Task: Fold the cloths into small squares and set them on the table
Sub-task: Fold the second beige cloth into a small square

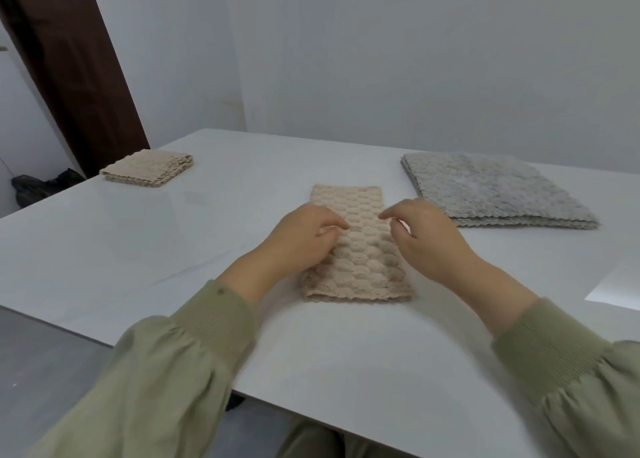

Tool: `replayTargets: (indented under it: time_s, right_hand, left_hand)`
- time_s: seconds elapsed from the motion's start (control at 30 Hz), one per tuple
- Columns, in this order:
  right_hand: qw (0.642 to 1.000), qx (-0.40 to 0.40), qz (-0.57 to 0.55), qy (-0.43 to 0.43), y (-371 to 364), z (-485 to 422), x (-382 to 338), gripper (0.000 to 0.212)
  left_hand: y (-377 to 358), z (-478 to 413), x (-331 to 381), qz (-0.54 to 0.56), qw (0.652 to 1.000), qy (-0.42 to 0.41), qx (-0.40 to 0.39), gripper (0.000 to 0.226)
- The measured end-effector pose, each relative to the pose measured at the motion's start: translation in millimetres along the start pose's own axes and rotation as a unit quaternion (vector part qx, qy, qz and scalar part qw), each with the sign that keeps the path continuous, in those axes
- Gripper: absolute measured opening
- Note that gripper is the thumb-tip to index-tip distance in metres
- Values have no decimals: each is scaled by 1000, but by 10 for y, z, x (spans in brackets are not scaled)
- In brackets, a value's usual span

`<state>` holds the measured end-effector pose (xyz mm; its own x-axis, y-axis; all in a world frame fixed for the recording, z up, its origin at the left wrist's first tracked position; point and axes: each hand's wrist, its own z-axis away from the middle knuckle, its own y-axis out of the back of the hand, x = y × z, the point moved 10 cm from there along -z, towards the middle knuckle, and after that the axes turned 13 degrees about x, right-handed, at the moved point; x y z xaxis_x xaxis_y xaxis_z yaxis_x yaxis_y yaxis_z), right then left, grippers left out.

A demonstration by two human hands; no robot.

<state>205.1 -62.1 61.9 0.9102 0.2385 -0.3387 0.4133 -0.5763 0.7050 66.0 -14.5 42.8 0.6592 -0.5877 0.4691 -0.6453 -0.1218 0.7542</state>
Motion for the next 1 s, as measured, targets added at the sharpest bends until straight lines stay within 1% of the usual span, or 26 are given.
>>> replayTargets:
  time_s: [0.03,0.07,0.1,0.13,0.17,0.2,0.27,0.3,0.33,0.4,0.43,0.47,0.53,0.6,0.67,0.77,0.87,0.93,1.0]
  right_hand:
    - [999,-30,15,-15,-172,-3,29,37]
    - [996,-81,44,-18,-392,43,58,47]
    - [986,-143,82,-17,-601,125,115,57]
    - [973,-196,121,-21,-734,214,196,60]
    - [961,-228,153,-27,-794,272,290,59]
    - [955,-239,171,-31,-795,284,372,58]
    - [957,-233,165,-49,-742,249,500,55]
    - [963,-218,146,-58,-727,202,548,52]
    - [973,-188,121,-65,-698,129,572,47]
    - [989,-100,70,-88,-610,-44,602,36]
    - [991,-66,47,-105,-577,-119,610,34]
    - [991,-50,32,-121,-581,-183,631,34]
    - [989,-50,24,-135,-663,-293,666,35]
    - [989,-51,26,-133,-774,-395,721,33]
    - [989,-45,38,-137,-858,-503,810,33]
    - [986,-37,76,-143,-955,-674,953,33]
    - [982,-26,116,-143,-1049,-840,1069,31]
    - [979,-33,139,-147,-1104,-920,1119,30]
    - [975,-56,155,-152,-1160,-978,1143,34]
  left_hand:
    - [-171,-38,13,-79,995,-36,-39,34]
    - [-352,-30,-28,-139,985,-50,-87,42]
    - [-504,4,-110,-176,975,-43,-132,48]
    - [-605,50,-189,-191,967,-26,-166,52]
    - [-660,87,-255,-192,964,-13,-183,54]
    - [-676,103,-293,-189,964,-11,-185,55]
    - [-640,79,-320,-169,972,-15,-162,55]
    - [-593,23,-331,-144,980,-17,-132,53]
    - [-527,-50,-352,-110,990,-13,-89,49]
    - [-373,-201,-454,-38,999,24,7,42]
    - [-320,-266,-539,-17,998,55,39,40]
    - [-295,-324,-624,-11,995,86,57,39]
    - [-312,-445,-754,-41,991,113,63,39]
    - [-363,-569,-810,-98,988,105,59,38]
    - [-382,-689,-879,-129,983,108,69,38]
    - [-353,-838,-1016,-137,976,138,99,37]
    - [-377,-967,-1145,-146,971,162,103,38]
    - [-409,-1041,-1217,-146,969,176,98,40]
    - [-433,-1099,-1274,-139,967,191,95,41]
